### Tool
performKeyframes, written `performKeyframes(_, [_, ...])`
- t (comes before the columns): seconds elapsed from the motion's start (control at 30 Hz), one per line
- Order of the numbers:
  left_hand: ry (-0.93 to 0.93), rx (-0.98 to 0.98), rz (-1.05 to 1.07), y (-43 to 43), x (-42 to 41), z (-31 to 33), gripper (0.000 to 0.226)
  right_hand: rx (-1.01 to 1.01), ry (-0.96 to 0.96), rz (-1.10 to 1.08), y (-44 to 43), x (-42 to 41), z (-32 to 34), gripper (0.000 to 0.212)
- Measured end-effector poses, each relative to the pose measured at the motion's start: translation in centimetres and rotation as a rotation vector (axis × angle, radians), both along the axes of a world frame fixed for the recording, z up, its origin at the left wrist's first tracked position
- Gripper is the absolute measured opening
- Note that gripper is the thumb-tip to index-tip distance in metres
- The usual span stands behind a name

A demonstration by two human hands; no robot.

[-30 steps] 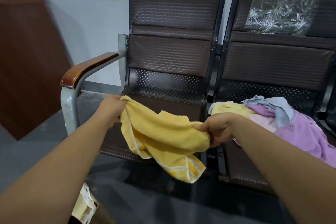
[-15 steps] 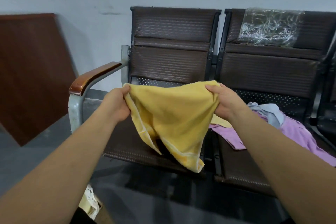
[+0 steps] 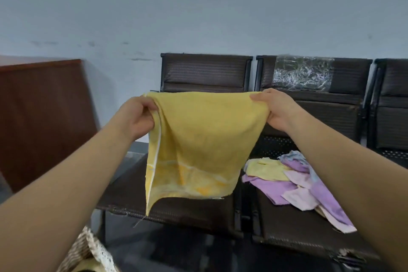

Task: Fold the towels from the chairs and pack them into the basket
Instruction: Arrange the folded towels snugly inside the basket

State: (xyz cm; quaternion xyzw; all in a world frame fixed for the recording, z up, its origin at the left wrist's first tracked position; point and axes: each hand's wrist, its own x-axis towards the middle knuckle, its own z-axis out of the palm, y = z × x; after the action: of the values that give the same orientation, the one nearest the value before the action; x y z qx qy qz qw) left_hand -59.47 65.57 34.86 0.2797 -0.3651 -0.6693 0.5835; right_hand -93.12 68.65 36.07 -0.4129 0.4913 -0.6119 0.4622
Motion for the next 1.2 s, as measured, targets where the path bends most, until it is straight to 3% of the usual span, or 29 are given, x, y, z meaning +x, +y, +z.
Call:
performKeyframes(0.1, [0.019, -0.028, -0.085, 0.8, -0.3, 0.0, 0.063, 0.048, -0.066, 0.066, 0.2, -0.3, -0.2, 0.032])
performKeyframes(0.17, [-0.045, -0.031, -0.031, 1.0, -0.9, -0.4, 0.045, 0.060, -0.038, 0.086, 0.3, -0.3, -0.9, 0.034])
performKeyframes(0.2, [-0.133, -0.053, 0.041, 0.7, -0.9, -0.8, 0.047, 0.056, -0.011, 0.075, 0.3, -0.3, -1.3, 0.034])
performKeyframes(0.27, [-0.471, -0.131, 0.229, -0.1, -0.4, -1.8, 0.055, 0.034, 0.051, 0.042, 0.3, -0.4, -2.0, 0.043])
performKeyframes(0.37, [-1.042, -0.351, 0.372, -0.5, 0.5, -2.6, 0.034, 0.029, 0.087, 0.001, 0.2, -0.8, -2.9, 0.046])
performKeyframes(0.47, [-1.330, -0.417, 0.446, -0.7, 0.5, -2.5, 0.028, 0.071, 0.138, -0.023, -0.4, -1.2, -3.6, 0.036])
performKeyframes(0.53, [-1.285, -0.345, 0.456, -1.3, 0.6, -2.5, 0.035, 0.112, 0.051, 0.025, -0.8, -1.3, -3.8, 0.033])
performKeyframes(0.67, [-0.632, -0.048, 0.333, -1.7, 0.6, -2.6, 0.047, 0.143, -0.178, 0.175, -1.0, -2.1, -4.1, 0.033])
performKeyframes(0.73, [-0.486, -0.048, 0.254, -1.5, 0.9, -2.9, 0.042, 0.124, -0.085, 0.130, -1.6, -2.4, -4.8, 0.036])
performKeyframes(0.8, [-0.424, -0.066, 0.217, -1.8, 1.2, -3.4, 0.034, 0.127, 0.190, -0.032, -2.4, -2.6, -5.7, 0.031])
performKeyframes(0.9, [-0.426, -0.096, 0.207, -2.6, 1.6, -4.2, 0.028, 0.142, 0.540, -0.196, -3.2, -2.8, -6.5, 0.020])
performKeyframes(0.97, [-0.534, -0.127, 0.200, -3.5, 2.1, -4.9, 0.024, 0.155, 0.569, -0.228, -3.8, -2.6, -6.8, 0.014])
performKeyframes(1.1, [-0.874, -0.189, 0.276, -5.3, 3.1, -5.9, 0.025, 0.232, 0.351, -0.127, -5.4, -2.0, -8.1, 0.009])
performKeyframes(1.2, [-0.877, -0.183, 0.353, -6.5, 3.2, -6.3, 0.027, 0.258, 0.129, -0.126, -7.4, -1.6, -9.0, 0.009])
